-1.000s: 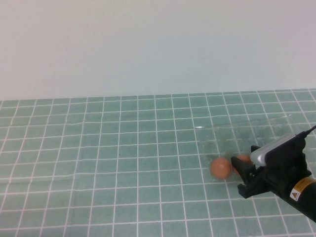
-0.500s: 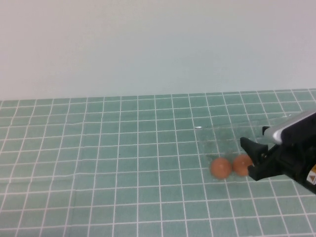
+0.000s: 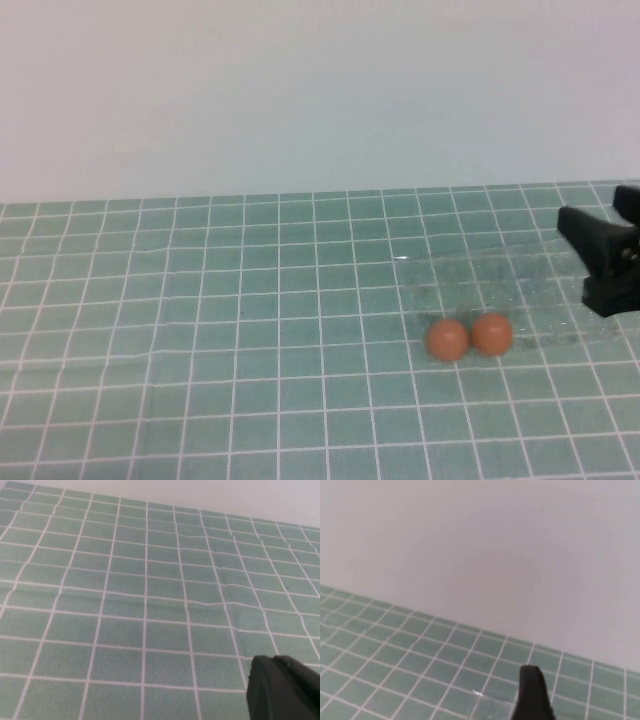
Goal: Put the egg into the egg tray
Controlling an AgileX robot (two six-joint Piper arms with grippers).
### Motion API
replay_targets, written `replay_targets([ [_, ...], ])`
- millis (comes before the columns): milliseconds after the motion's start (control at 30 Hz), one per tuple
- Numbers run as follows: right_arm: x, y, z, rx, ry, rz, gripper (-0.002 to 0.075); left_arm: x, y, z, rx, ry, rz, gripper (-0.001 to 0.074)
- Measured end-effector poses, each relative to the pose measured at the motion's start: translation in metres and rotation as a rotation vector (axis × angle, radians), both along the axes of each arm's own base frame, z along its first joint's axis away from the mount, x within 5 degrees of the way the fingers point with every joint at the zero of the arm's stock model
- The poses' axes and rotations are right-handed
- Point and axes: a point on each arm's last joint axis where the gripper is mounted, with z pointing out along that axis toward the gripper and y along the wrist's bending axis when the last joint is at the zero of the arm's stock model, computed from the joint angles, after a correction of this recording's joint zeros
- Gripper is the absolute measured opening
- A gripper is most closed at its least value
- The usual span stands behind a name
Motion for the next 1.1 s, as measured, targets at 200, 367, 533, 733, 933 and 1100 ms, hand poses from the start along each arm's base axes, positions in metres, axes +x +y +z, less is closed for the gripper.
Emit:
replay_targets([
  [200,-0.01,-0.004,0.016,0.024,-0.061,-0.001,0.0451,0.0,0.0,0.0,0.0,0.0,0.0,-0.0001],
  [367,-0.008,-0.003,0.011,0.013,-0.036,-0.002,0.0451,0.0,0.0,0.0,0.0,0.0,0.0,-0.0001],
  [533,-0.003,-0.001,0.002,-0.003,0.004,-0.003,0.0451,0.0,0.0,0.0,0.0,0.0,0.0,-0.0001],
  [733,-0.001,-0.005,-0.001,0.04,0.054,-0.046,0.0451,0.0,0.0,0.0,0.0,0.0,0.0,-0.0001],
  [933,-0.02,-0.027,0.005,-0.073,0.143,-0.103,0.0451,0.0,0.0,0.0,0.0,0.0,0.0,-0.0001],
  [1100,-0.065,-0.063,0.024,-0.117,0.168,-0.248,0.0451,0.0,0.0,0.0,0.0,0.0,0.0,-0.0001],
])
